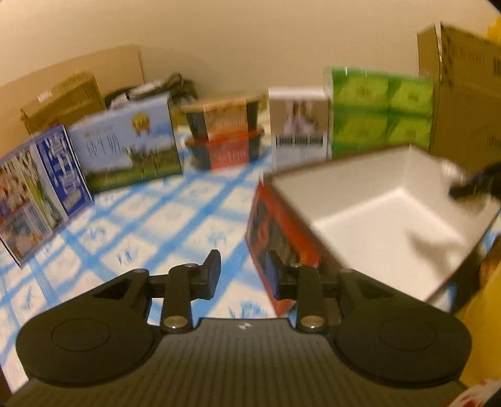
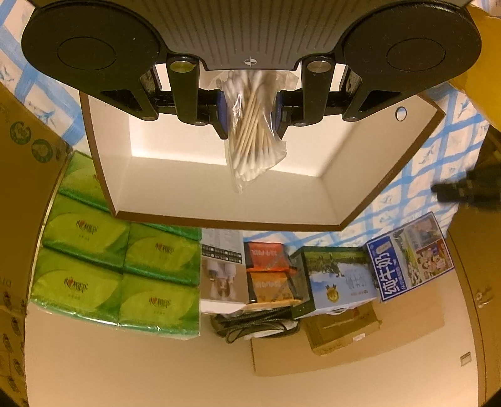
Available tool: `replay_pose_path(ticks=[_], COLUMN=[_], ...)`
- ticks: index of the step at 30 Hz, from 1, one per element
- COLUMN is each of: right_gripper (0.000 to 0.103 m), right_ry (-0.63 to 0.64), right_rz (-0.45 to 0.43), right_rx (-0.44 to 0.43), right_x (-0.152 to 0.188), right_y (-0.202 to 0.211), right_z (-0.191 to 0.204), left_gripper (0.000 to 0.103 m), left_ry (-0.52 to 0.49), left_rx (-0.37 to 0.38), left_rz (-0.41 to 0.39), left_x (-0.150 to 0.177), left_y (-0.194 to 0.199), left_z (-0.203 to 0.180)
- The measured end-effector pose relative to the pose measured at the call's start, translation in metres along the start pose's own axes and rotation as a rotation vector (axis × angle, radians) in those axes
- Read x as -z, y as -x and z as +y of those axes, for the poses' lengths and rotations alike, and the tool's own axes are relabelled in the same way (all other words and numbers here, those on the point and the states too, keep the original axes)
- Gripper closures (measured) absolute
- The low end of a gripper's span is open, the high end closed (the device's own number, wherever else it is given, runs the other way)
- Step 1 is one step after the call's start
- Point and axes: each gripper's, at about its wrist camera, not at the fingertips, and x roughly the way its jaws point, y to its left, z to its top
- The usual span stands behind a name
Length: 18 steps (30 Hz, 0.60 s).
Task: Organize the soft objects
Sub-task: 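Lift and carry the swab bag and red packet over the open brown box with both tools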
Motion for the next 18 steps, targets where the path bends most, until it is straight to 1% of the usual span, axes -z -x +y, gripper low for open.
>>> replay_pose_path(ticks=[4,8,11,13,15,18], right_gripper=[0.074,0.074,0.074,0.074,0.074,0.074], right_ry=[-0.003,-0.005,-0.012,-0.019,-0.025,-0.033], right_rz=[-0.001,0.001,0.007,0.008,0.012,0.019], right_rx=[0.012,0.034,0.058,0.067,0.076,0.087], right_x=[0.001,0.001,0.001,0.0,-0.002,-0.006], right_y=[-0.001,-0.002,-0.005,-0.008,-0.012,-0.018], right_z=[-0.003,-0.009,-0.016,-0.02,-0.024,-0.03], left_gripper=[0.073,0.07,0.066,0.067,0.067,0.066], left_ry=[-0.054,-0.112,-0.139,-0.158,-0.167,-0.137], left_rx=[0.02,0.056,0.086,0.091,0.064,0.063], left_rz=[0.04,0.052,0.034,0.026,0.019,0.014], left_x=[0.032,0.052,0.059,0.061,0.062,0.061], left_y=[-0.022,-0.041,-0.05,-0.057,-0.066,-0.077], left_z=[-0.009,-0.023,-0.033,-0.039,-0.04,-0.036])
